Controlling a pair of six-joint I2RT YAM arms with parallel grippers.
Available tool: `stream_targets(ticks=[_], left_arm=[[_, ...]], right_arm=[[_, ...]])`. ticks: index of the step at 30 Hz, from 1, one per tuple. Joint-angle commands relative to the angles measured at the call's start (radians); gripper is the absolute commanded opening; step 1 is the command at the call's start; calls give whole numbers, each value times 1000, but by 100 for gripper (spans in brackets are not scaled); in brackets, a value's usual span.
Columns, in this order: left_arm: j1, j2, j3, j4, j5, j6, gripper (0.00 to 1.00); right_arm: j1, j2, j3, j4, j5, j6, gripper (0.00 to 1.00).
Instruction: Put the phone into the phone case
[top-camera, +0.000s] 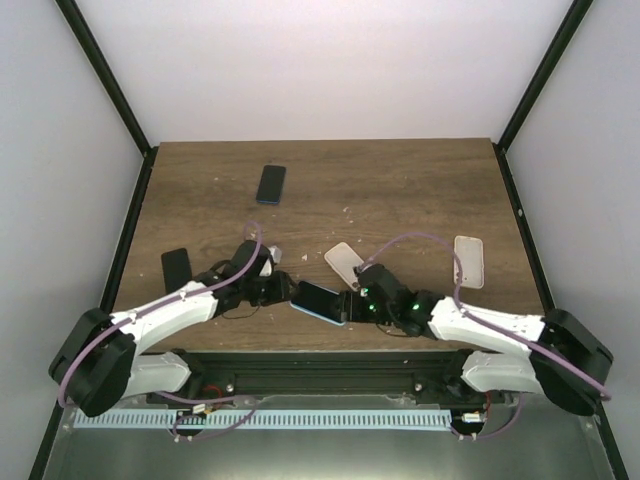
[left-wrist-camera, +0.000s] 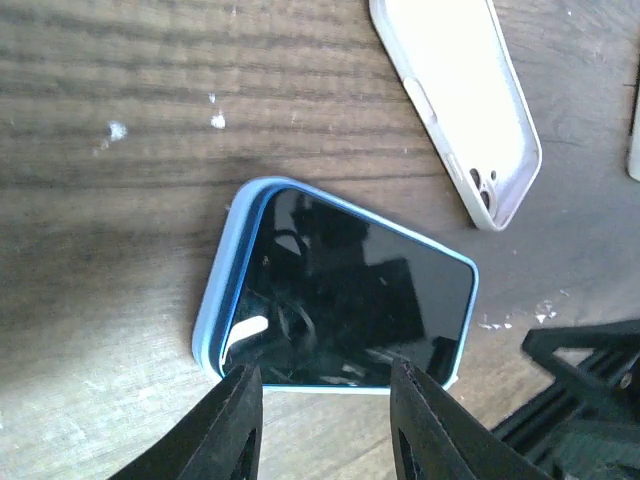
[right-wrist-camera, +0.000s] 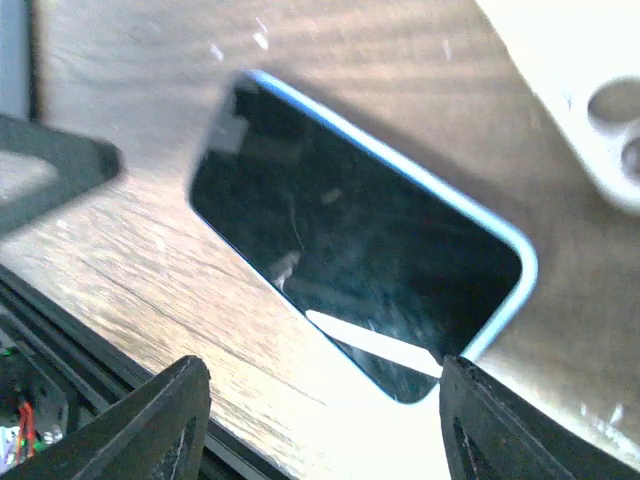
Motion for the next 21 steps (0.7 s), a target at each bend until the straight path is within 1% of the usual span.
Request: stream_targets(ticks=[1, 5, 6, 8, 12, 15, 21], left_arm=[[3, -25, -76, 40, 70, -81, 38], [5, -28, -140, 141, 139, -175, 39], [5, -28, -150, 159, 154, -195, 39], [5, -30, -174, 195, 169, -230, 39], [5, -21, -213, 255, 169, -273, 39], [5, -12, -233, 289, 161, -287, 39], [6, -15, -235, 303, 152, -286, 38]], right_arm=[[-75, -66, 34, 24, -62, -267, 66], [-131, 51, 116, 40, -134, -440, 71], [-144, 84, 134, 48, -176, -467, 72], [-168, 135, 153, 75, -215, -503, 72], [-209, 232, 175, 108, -260, -539, 72], [-211, 292, 183, 128, -310, -545, 73], [-204, 341, 153, 158, -394, -517, 74]])
